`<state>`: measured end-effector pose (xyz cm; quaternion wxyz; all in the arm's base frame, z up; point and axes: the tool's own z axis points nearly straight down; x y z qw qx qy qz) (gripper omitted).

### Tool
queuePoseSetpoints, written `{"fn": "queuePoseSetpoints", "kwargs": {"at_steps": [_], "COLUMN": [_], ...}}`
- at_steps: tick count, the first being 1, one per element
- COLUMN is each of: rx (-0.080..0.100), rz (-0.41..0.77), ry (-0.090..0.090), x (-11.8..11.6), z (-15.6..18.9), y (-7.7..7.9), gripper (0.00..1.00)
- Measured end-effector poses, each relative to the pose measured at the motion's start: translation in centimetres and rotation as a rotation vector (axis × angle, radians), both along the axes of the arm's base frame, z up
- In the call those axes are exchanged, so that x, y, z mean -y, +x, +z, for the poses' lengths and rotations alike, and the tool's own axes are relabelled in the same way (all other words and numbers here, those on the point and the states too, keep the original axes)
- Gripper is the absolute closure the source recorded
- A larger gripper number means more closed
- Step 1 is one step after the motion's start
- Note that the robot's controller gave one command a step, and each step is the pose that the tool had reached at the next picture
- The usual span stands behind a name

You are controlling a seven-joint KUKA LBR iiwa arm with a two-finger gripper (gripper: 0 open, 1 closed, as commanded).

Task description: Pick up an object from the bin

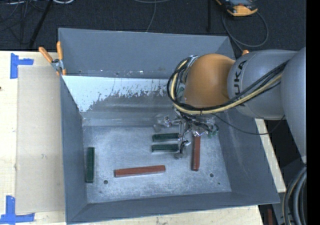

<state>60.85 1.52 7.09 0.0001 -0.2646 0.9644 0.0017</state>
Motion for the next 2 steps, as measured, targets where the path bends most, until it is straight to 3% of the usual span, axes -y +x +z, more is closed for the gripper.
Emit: {"fn": "queuePoseSetpoints", "kwargs": {"at_steps": [1,2], "rx": [0.001,0.011], "rz": [-0.003,0.035], "ry": [-0.002,-0.003], "x": [0.2,-0.1], "z": [0.0,15.9], "y": [0.0,0.4], "gripper": [1.0,1.0]}}
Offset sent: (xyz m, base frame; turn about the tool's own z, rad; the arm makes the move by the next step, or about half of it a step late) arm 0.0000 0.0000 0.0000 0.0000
